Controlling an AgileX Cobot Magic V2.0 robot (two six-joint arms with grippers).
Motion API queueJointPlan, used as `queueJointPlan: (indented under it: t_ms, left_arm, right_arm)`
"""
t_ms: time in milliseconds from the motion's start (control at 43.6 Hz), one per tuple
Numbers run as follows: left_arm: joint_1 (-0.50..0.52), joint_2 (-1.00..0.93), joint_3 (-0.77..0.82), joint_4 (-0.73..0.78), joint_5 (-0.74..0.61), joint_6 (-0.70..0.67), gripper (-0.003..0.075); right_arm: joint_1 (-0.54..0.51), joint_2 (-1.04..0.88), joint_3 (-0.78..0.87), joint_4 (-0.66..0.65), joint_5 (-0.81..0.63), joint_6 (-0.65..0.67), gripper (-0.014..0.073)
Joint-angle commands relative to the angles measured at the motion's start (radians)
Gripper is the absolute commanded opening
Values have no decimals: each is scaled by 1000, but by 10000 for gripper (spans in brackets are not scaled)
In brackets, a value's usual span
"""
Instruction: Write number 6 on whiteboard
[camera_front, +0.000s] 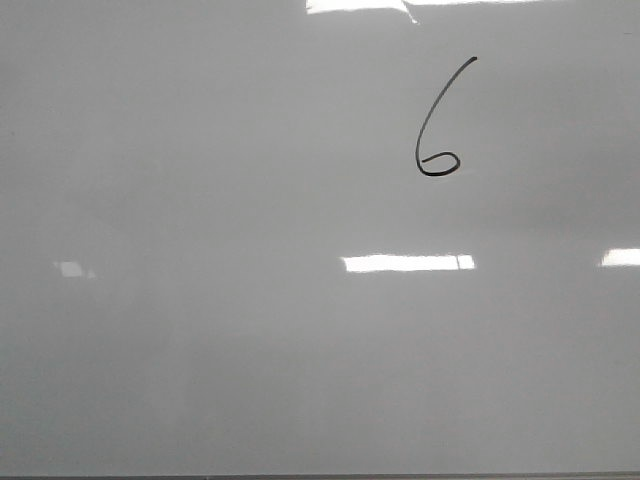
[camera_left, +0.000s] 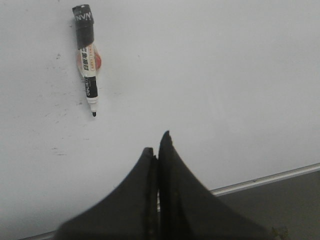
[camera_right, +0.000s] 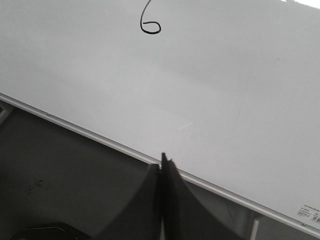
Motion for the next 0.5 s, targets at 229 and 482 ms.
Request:
queueJointPlan:
  t_ms: [229,482]
  left_arm:
    - [132,-258,276,41,-422,36,-20]
    - [206,-544,635,30,-693,36,-20]
  right_arm:
    - [-8,5,-24,-16,-65,-8,-68]
    - [-8,5,-24,-16,-65,-8,-68]
